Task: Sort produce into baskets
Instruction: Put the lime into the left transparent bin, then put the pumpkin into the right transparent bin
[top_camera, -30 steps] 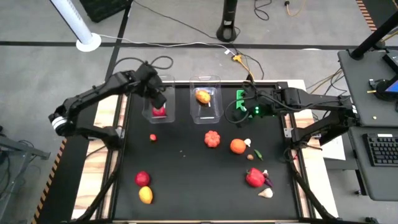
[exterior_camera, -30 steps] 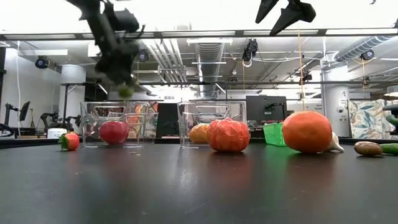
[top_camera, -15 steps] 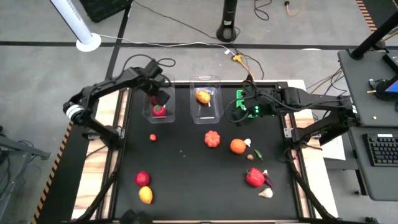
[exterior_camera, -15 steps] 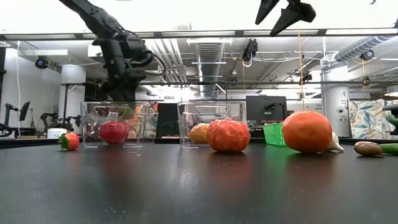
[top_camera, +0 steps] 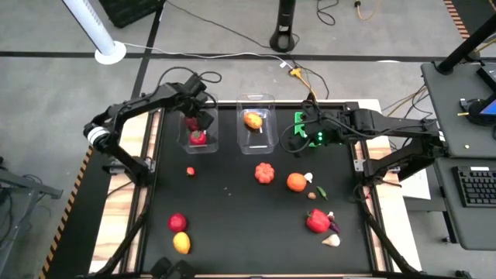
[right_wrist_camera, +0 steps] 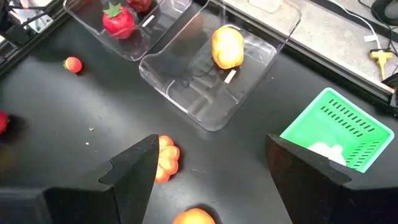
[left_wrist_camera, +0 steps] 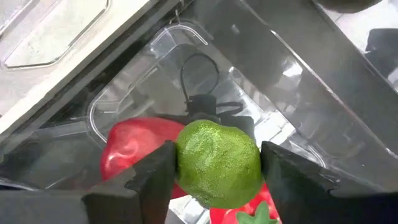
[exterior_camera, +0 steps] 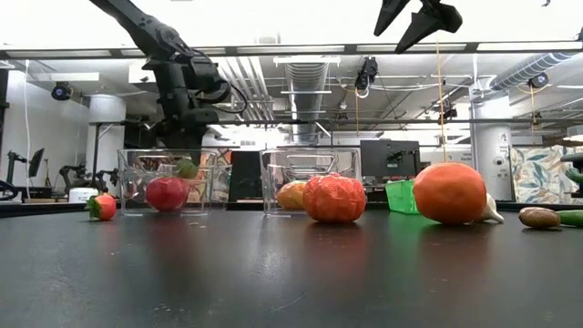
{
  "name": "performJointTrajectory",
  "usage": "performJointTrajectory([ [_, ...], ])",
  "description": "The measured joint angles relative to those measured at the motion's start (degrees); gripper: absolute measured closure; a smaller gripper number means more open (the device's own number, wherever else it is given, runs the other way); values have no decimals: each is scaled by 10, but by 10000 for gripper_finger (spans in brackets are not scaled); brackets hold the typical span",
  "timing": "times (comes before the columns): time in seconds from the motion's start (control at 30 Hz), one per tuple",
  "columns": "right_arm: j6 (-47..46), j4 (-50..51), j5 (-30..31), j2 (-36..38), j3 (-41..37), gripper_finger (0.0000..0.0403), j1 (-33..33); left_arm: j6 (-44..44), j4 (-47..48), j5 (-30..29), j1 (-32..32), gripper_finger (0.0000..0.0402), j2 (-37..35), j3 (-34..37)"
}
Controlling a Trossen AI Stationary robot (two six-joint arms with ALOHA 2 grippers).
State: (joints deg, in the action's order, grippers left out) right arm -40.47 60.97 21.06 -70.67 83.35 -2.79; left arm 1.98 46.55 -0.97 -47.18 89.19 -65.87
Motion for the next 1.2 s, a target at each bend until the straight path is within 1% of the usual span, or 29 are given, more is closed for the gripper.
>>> performJointTrajectory([
  [0.17, 1, 0, 0, 0, 0, 122, 0, 0, 0, 0, 1, 154, -5, 0],
  [0.3, 2, 0, 0, 0, 0, 122, 0, 0, 1, 1, 4, 136, -14, 0],
  [0.5, 0, 0, 0, 0, 0, 122, 0, 0, 3, 4, 11, 130, -43, 0],
  [0.7, -19, 0, -3, 0, 0, 122, 0, 19, 17, 43, 45, 132, -111, 0],
  [0.8, -27, 0, -5, 0, 0, 122, 0, 43, 29, 46, 78, 132, -155, 0],
  [0.9, -34, 0, -16, 0, 0, 122, 0, 89, 44, 47, 121, 132, -197, 0],
  [1.07, -49, 0, -31, 0, 0, 122, 0, 200, 70, 45, 209, 132, -249, 3],
  [1.2, -62, 0, -52, 0, 0, 122, 0, 289, 92, 12, 299, 132, -269, 3],
])
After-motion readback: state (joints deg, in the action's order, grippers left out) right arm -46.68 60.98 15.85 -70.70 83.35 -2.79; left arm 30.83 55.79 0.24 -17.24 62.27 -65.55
